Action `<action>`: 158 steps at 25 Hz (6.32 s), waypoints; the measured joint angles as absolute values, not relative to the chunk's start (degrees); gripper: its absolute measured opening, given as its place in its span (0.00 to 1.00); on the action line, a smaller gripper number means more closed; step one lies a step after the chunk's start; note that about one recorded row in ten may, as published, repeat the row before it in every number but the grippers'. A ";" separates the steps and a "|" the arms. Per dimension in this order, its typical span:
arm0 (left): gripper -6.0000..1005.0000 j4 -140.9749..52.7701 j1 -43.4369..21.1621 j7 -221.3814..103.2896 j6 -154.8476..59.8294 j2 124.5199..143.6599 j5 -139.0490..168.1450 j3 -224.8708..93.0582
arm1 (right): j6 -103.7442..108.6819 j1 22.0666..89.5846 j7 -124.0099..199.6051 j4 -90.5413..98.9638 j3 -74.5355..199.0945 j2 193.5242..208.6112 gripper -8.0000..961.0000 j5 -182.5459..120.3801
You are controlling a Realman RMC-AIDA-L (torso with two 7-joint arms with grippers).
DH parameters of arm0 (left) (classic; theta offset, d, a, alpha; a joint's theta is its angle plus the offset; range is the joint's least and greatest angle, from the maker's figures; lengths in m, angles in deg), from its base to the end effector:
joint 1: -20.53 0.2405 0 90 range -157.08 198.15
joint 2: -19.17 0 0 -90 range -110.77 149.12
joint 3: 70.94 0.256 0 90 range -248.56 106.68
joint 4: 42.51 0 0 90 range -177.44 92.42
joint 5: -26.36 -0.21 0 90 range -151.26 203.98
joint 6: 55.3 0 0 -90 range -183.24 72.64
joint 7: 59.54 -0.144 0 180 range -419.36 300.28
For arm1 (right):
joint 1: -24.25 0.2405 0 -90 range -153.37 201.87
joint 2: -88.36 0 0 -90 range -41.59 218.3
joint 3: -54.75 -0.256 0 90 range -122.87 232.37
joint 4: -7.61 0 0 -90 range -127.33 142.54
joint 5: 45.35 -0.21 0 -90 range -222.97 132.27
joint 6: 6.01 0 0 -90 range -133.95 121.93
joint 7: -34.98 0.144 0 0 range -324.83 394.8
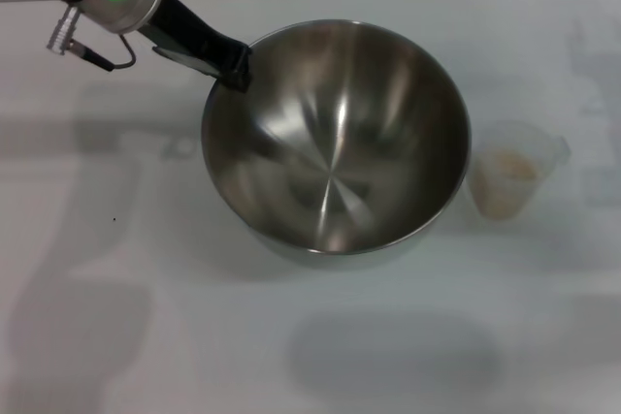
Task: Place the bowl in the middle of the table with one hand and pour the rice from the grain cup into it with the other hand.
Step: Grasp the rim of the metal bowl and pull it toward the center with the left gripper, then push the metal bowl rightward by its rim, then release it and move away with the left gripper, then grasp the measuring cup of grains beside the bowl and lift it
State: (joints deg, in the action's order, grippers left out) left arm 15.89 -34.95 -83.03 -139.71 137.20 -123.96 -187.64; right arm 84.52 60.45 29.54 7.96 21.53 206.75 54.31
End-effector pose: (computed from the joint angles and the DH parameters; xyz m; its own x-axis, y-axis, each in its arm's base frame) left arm -0.1193 0.4276 0.0090 0.6296 0.7768 0.0126 0.7068 -0.5661 -0.4242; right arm 0.2731 0.3643 0.0693 0.7553 0.5204 -0.3984 -0.5228 0.1119 -0.8451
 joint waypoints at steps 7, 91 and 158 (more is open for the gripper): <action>0.05 10.43 -38.22 -84.39 -136.72 137.33 -123.90 -187.48 | 84.52 60.45 29.54 7.96 21.53 206.74 0.53 54.31; 0.31 7.86 -3.07 -72.44 -9.52 137.61 -121.22 -150.30 | 84.12 60.47 29.54 7.08 21.84 206.57 0.54 54.32; 0.86 -19.42 3.61 -39.28 16.20 136.89 -136.42 -153.03 | 82.54 25.17 17.49 34.78 45.35 207.54 0.54 54.21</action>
State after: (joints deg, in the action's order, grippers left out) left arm -19.42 3.61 -39.28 16.20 136.89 -136.42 -153.03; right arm 82.54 25.17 17.49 34.78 45.35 207.54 54.21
